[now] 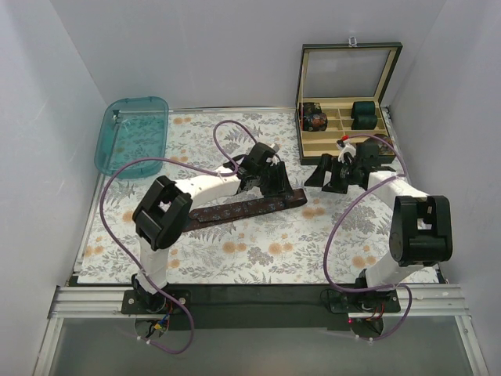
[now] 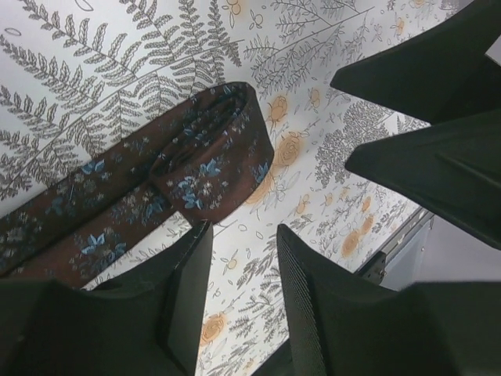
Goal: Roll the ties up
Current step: Roll the tie
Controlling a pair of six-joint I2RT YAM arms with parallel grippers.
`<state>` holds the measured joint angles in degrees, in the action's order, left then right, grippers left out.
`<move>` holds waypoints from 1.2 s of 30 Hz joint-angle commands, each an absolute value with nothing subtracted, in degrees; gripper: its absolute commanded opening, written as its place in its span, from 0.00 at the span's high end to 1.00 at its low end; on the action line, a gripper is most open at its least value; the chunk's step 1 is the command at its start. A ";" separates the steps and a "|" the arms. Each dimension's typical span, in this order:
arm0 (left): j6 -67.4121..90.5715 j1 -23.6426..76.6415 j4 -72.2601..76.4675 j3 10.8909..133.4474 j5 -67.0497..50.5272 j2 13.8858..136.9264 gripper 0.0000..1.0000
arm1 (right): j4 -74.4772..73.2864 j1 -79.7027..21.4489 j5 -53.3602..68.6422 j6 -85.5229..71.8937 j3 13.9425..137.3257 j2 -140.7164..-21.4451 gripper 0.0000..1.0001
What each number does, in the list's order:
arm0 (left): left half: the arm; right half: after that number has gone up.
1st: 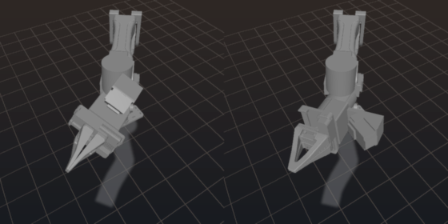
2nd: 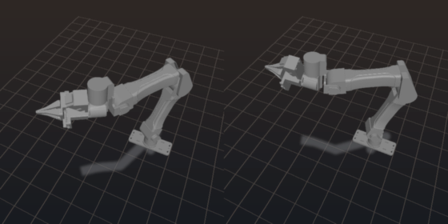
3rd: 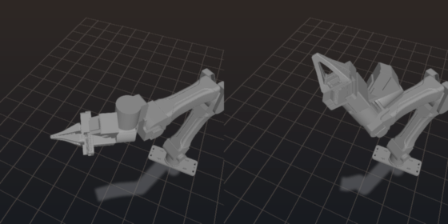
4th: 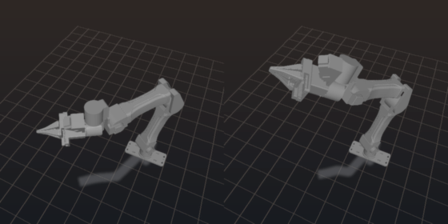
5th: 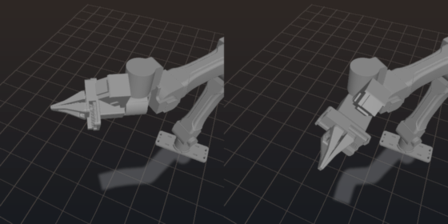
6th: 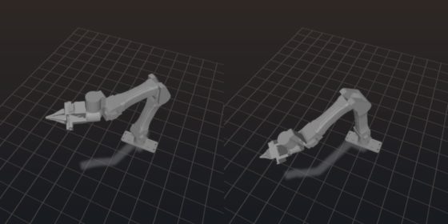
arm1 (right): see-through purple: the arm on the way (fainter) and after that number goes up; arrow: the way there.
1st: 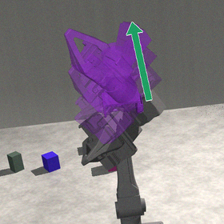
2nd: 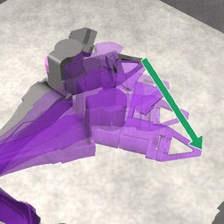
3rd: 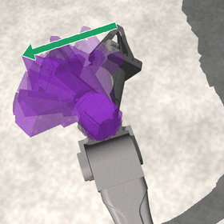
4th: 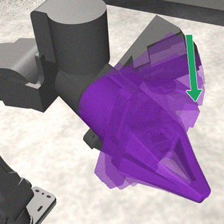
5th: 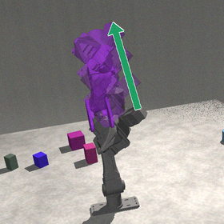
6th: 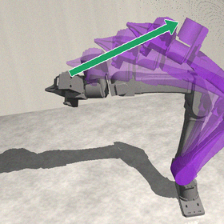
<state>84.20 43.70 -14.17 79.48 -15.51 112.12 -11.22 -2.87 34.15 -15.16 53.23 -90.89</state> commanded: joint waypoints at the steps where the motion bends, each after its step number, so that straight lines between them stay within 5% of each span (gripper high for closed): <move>1: 84.73 44.21 -12.92 82.87 -17.14 113.37 0.64 | -2.82 -1.76 42.36 -18.01 52.65 -92.54 0.19; 36: 84.20 42.45 -8.61 78.49 -17.49 120.15 0.78 | 7.29 -4.13 53.17 -16.61 50.71 -110.91 0.33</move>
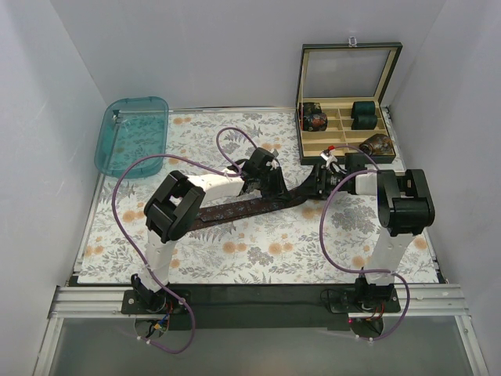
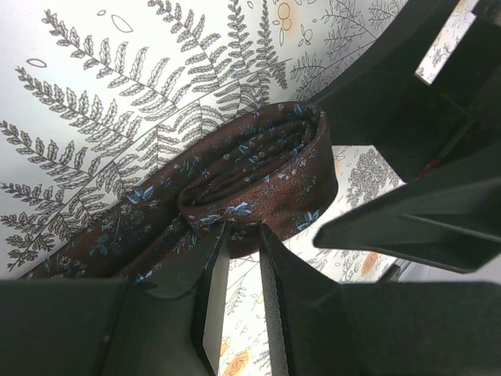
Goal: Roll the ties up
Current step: Roll the tie
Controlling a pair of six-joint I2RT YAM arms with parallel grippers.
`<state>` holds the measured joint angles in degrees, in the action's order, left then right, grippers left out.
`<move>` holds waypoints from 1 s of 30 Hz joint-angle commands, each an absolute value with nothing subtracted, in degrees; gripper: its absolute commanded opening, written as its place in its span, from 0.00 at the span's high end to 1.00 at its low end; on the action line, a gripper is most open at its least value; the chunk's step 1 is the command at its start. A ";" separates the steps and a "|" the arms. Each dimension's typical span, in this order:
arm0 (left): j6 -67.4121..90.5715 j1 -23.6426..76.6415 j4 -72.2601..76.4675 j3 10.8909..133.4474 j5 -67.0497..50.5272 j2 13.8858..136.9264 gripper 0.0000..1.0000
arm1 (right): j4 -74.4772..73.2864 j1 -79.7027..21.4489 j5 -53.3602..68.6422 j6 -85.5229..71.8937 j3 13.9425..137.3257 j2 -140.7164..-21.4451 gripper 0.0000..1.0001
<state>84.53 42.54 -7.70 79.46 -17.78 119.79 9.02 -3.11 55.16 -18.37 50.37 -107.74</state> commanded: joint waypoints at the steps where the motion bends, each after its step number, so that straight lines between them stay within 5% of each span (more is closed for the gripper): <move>1: 84.20 42.45 -8.61 78.49 -17.49 120.15 0.78 | 7.29 -4.22 53.43 -16.44 51.32 -111.35 0.35; 14: 83.41 42.01 -8.53 77.78 -16.44 120.50 0.79 | 5.28 -6.94 55.46 -13.28 52.56 -116.89 0.54; 21: 82.97 41.84 -7.56 75.94 -15.03 118.04 0.77 | 0.18 -6.94 50.20 -8.63 53.78 -113.39 0.99; 30: 78.06 38.68 -10.19 71.29 -10.03 105.32 0.38 | -20.29 -6.94 33.24 2.02 63.01 -106.00 0.99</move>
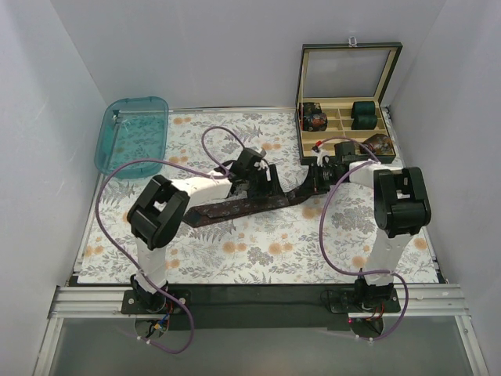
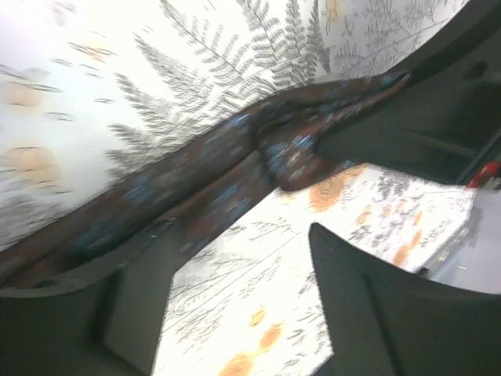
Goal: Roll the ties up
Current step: Roll the tie
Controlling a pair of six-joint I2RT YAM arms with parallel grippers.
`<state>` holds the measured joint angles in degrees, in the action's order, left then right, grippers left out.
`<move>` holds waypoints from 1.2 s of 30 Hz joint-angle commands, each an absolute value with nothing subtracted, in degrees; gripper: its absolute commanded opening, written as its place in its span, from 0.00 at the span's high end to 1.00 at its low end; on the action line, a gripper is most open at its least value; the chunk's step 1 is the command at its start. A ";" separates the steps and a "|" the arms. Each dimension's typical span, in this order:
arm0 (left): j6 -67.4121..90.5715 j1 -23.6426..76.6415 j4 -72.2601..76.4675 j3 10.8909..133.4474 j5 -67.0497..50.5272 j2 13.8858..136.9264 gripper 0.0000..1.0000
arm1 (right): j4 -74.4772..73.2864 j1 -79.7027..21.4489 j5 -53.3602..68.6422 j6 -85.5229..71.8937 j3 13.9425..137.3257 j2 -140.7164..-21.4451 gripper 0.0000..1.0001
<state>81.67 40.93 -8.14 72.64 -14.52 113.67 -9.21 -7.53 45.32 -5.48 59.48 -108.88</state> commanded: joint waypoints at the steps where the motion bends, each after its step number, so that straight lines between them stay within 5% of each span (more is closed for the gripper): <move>1: 77.26 38.06 -10.72 70.84 -9.58 104.51 0.36 | -22.04 -7.03 31.57 2.72 63.89 -105.56 0.99; 11: 65.22 32.87 -14.68 63.91 1.49 98.88 0.32 | -38.75 -13.17 0.40 7.73 74.17 -103.62 0.99; 23: 68.55 32.87 -14.94 58.45 -3.16 96.95 0.38 | -47.54 -27.75 -35.83 1.15 83.40 -111.70 0.99; 36: 72.77 32.78 -18.28 55.28 -3.08 91.06 0.39 | -51.15 -41.22 -42.64 -9.14 86.82 -122.78 0.98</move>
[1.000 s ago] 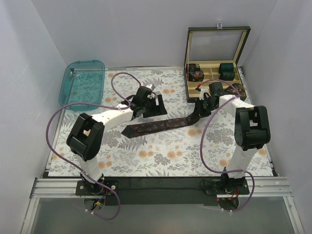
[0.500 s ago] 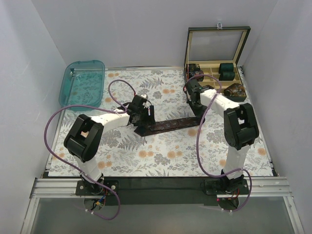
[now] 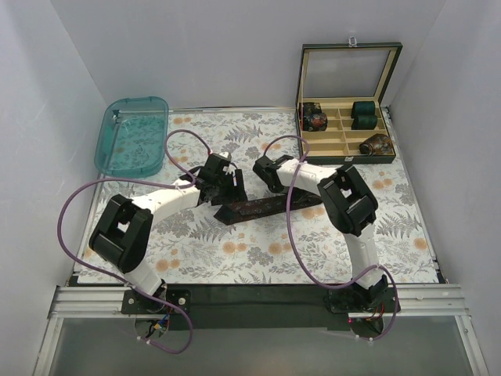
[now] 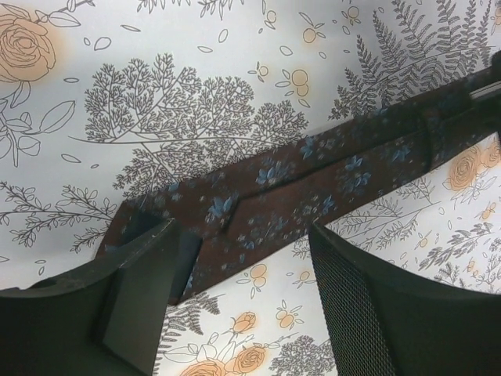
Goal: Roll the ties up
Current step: Roll the tie
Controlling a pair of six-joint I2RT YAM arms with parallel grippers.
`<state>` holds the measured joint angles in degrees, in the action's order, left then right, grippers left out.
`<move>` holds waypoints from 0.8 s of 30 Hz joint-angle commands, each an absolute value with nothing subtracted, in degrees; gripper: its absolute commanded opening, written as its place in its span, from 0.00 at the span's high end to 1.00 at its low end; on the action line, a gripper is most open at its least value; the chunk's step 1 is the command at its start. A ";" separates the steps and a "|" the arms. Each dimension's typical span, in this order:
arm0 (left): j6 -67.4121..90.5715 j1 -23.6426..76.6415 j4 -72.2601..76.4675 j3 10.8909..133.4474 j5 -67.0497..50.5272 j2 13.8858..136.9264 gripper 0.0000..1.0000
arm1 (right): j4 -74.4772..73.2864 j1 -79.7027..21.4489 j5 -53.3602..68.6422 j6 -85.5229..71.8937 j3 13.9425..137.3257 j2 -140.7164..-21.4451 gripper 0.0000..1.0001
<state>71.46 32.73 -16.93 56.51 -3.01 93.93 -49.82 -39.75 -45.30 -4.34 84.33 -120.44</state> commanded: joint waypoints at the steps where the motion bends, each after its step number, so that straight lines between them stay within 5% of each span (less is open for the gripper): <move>1: 72.86 32.78 -18.28 55.20 -3.16 90.79 0.39 | -51.07 -41.57 -40.36 -9.23 87.18 -123.83 0.96; 14: 74.62 32.78 -18.28 53.00 -2.46 87.89 0.39 | -48.43 -41.66 -34.01 -11.42 86.14 -120.06 0.60; 24: 75.67 32.78 -17.93 51.59 -1.93 86.93 0.39 | -42.81 -41.75 -32.17 -13.62 81.13 -111.28 0.55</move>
